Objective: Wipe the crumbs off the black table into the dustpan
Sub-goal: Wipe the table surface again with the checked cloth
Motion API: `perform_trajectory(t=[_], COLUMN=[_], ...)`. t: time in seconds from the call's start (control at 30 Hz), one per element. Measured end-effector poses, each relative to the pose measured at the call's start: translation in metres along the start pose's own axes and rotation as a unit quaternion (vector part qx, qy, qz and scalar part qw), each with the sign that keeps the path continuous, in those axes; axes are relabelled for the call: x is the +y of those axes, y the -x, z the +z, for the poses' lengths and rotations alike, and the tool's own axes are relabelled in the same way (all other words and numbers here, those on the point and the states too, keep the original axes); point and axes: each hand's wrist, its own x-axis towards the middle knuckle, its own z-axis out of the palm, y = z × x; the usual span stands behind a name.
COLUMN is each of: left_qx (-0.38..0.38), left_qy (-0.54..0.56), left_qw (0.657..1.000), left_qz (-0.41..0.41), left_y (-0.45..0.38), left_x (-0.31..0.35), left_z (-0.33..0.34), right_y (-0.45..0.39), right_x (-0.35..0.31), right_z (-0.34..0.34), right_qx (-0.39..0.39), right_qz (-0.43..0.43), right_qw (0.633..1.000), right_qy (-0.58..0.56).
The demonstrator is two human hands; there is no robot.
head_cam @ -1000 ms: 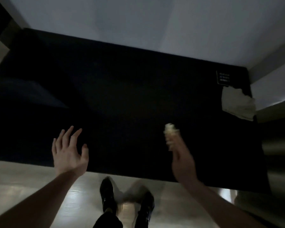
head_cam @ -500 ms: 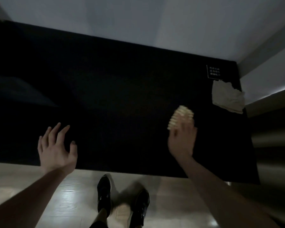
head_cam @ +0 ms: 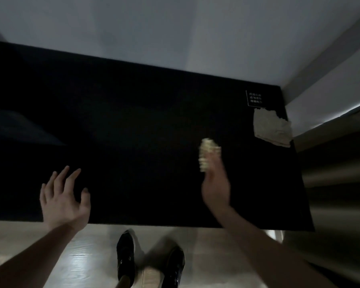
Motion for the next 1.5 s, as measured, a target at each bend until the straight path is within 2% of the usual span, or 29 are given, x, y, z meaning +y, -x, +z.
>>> perform_trajectory(t=[0.07, 0.13, 0.2, 0.3, 0.37, 0.57, 0.67, 0.73, 0.8, 0.87, 0.93, 1.03, 1.13, 1.23, 1.33, 1.4, 1.5], left_qx=[0.004, 0.002, 0.004, 0.009, 0.009, 0.014, 0.012, 0.011, 0.01, 0.005, -0.002, -0.008, -0.014, -0.018, -0.022, -0.026, -0.027], left_qy=[0.001, -0.003, 0.002, 0.0, -0.008, -0.008, -0.006, -0.006, -0.008, -0.009, -0.01, -0.008, -0.014, -0.015, -0.02, -0.024, -0.024], left_qw=[1.0, 1.0, 1.0, 1.0, 1.0, 1.0, 1.0, 1.0, 1.0, 1.0, 1.0, 1.0, 1.0, 1.0, 0.999, 0.999, 0.999], left_qz=[-0.004, -0.004, -0.002, -0.004, -0.006, -0.01, -0.004, -0.005, -0.008, -0.008, -0.004, -0.004, -0.01, -0.015, -0.019, -0.025, -0.025], left_y=[0.0, 0.0, 0.0, -0.001, -0.001, -0.002, -0.001, -0.002, -0.003, -0.004, -0.003, -0.002, -0.003, -0.004, -0.004, -0.005, -0.006], left_x=[0.001, 0.0, 0.0, 0.001, 0.0, -0.005, -0.005, -0.005, -0.005, -0.006, -0.007, -0.007, -0.006, -0.005, -0.005, -0.006, -0.005], left_z=[0.0, 0.0, 0.001, 0.003, 0.005, 0.007, 0.006, 0.005, 0.004, 0.003, 0.002, 0.001, 0.001, 0.001, 0.003, 0.003, 0.004], right_y=[-0.018, -0.027, -0.03, -0.049, -0.063, -0.066, -0.02, 0.008, 0.015, 0.004, -0.017, -0.07, -0.127, -0.157, -0.166, -0.17, -0.166], right_x=[0.06, 0.117, 0.153, 0.135, 0.096, -0.033, -0.105, -0.139, -0.146, -0.133, -0.106, -0.041, 0.029, 0.065, 0.049, 0.021, -0.032], right_z=[-0.041, -0.072, -0.079, -0.049, -0.014, 0.088, 0.136, 0.157, 0.167, 0.165, 0.144, 0.094, 0.041, 0.015, 0.029, 0.055, 0.101], right_qx=[0.054, 0.029, 0.014, 0.034, 0.023, -0.114, -0.168, -0.226, -0.264, -0.258, -0.204, -0.073, -0.01, -0.058, -0.116, -0.114, -0.143], right_qz=[0.083, 0.161, 0.187, 0.277, 0.255, 0.047, -0.103, -0.167, -0.167, -0.141, -0.121, -0.103, 0.008, 0.105, 0.169, 0.161, 0.068], right_qw=[0.989, 0.965, 0.955, 0.928, 0.93, 0.964, 0.97, 0.956, 0.948, 0.956, 0.971, 0.992, 0.995, 0.973, 0.943, 0.938, 0.948], right_qy=[0.106, 0.204, 0.229, 0.246, 0.265, 0.237, 0.144, 0.088, 0.053, -0.004, -0.041, 0.002, 0.096, 0.196, 0.263, 0.286, 0.278])
